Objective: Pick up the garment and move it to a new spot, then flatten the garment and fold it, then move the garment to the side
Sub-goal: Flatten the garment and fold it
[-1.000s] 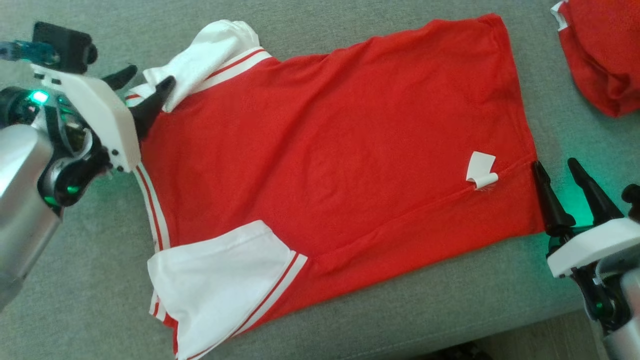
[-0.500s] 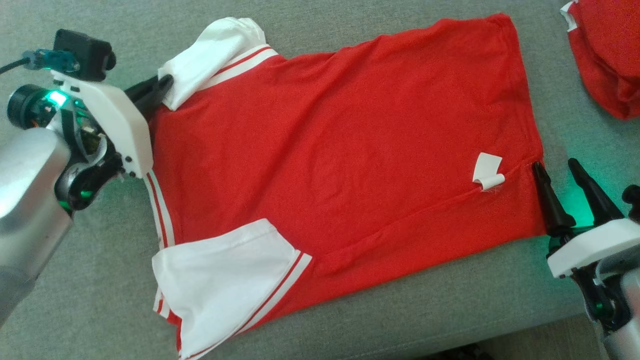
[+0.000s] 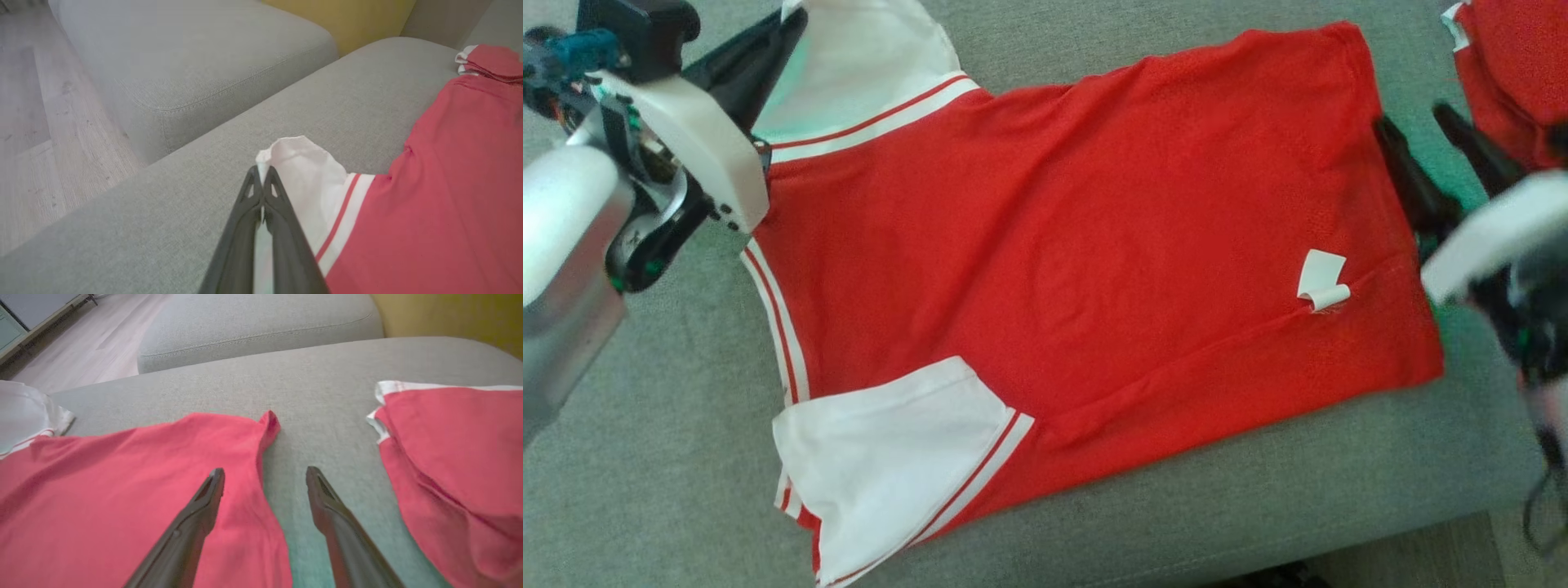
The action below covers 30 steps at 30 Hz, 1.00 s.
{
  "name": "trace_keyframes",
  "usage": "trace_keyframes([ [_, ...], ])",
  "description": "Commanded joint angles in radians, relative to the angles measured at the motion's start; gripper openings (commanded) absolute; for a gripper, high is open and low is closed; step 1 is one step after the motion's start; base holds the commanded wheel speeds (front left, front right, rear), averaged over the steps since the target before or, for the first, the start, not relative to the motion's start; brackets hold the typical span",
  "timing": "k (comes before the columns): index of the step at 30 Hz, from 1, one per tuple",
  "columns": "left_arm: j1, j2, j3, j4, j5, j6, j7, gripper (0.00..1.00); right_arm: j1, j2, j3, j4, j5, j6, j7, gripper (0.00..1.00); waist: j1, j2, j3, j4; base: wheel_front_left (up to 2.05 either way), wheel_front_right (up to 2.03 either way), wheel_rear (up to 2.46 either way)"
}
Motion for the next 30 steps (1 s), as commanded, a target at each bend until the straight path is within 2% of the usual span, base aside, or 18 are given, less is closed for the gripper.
trace_keyframes([
  [1,-0.066,0.039,0.023,-0.005,0.015,0.002,-0.031,0.00,-0.073,-0.019,0.026,0.008,0.047,0.007,0.084,1.00,0.0000,0.0000,0.002,0.004,0.00,0.00,0.00],
  [5,-0.113,0.019,-0.019,0.015,0.029,0.002,-0.068,0.00,-0.229,-0.008,0.060,0.126,0.098,0.007,0.241,1.00,0.0000,0.0000,0.009,0.021,0.00,0.00,0.00],
  [10,-0.157,0.006,-0.080,0.031,0.006,0.002,-0.091,0.00,-0.393,0.009,0.136,0.276,0.079,0.007,0.327,1.00,0.0000,0.0000,0.016,0.041,0.00,0.00,0.00],
  [16,-0.192,0.012,-0.128,0.043,-0.026,0.002,-0.113,0.00,-0.486,0.022,0.199,0.386,0.078,0.007,0.364,1.00,0.0000,0.0000,0.028,0.056,0.00,0.00,0.00],
  [26,-0.242,0.000,-0.185,0.060,-0.063,0.002,-0.159,0.00,-0.567,0.035,0.243,0.483,0.115,0.007,0.323,0.98,0.0000,0.0000,0.043,0.082,0.00,0.00,0.00],
  [27,-0.246,0.001,-0.190,0.063,-0.067,0.002,-0.164,0.00,-0.572,0.035,0.248,0.489,0.121,0.007,0.316,0.83,0.0000,0.0000,0.044,0.084,0.00,0.00,0.00],
  [29,-0.252,0.004,-0.198,0.070,-0.071,0.002,-0.174,0.00,-0.580,0.032,0.261,0.500,0.130,0.007,0.305,0.25,0.0000,0.0000,0.045,0.087,0.00,0.00,0.00],
  [30,-0.255,0.005,-0.203,0.074,-0.071,0.002,-0.178,0.00,-0.584,0.028,0.268,0.503,0.133,0.007,0.299,0.00,0.0000,0.0000,0.045,0.088,0.00,0.00,0.00],
])
